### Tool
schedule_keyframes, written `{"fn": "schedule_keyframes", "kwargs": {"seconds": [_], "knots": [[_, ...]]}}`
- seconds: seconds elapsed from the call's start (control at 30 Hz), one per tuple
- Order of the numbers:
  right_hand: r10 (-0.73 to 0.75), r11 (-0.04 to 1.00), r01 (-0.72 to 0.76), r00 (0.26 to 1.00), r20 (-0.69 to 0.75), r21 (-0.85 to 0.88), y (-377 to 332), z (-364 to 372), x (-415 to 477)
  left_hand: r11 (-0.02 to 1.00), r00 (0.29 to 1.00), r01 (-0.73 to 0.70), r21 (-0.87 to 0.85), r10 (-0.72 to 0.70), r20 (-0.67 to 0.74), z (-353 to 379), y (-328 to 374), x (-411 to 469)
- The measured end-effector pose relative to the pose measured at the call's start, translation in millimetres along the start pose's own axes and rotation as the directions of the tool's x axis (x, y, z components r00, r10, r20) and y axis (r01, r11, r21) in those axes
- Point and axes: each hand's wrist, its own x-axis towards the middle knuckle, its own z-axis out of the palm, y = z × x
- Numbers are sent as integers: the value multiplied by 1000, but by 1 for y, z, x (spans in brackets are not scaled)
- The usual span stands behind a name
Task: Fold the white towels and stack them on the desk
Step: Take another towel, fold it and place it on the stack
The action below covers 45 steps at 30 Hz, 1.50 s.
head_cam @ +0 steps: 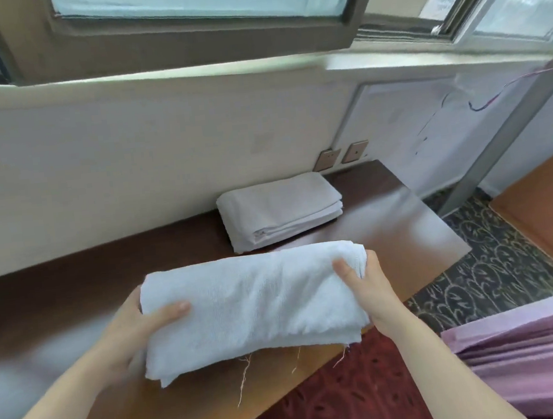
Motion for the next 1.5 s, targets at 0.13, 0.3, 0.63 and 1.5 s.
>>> {"fn": "schedule_keyframes", "kwargs": {"seconds": [0.13,0.3,0.63,1.5], "knots": [[-28,999,26,998,-64,-43,-18,-48,69,998,999,-28,-53,26,-31,41,40,64],[-49,994,38,992,-112,-98,-44,-77,147,990,977,6,-137,-35,-210,85,88,128],[-89,962,96,995,40,-254,-79,-66,313,981,926,-21,-193,-53,-373,116,122,215],[-627,204,852,492,604,-481,-19,19,362,56,811,305,951,508,-290,191,79,292]]}}
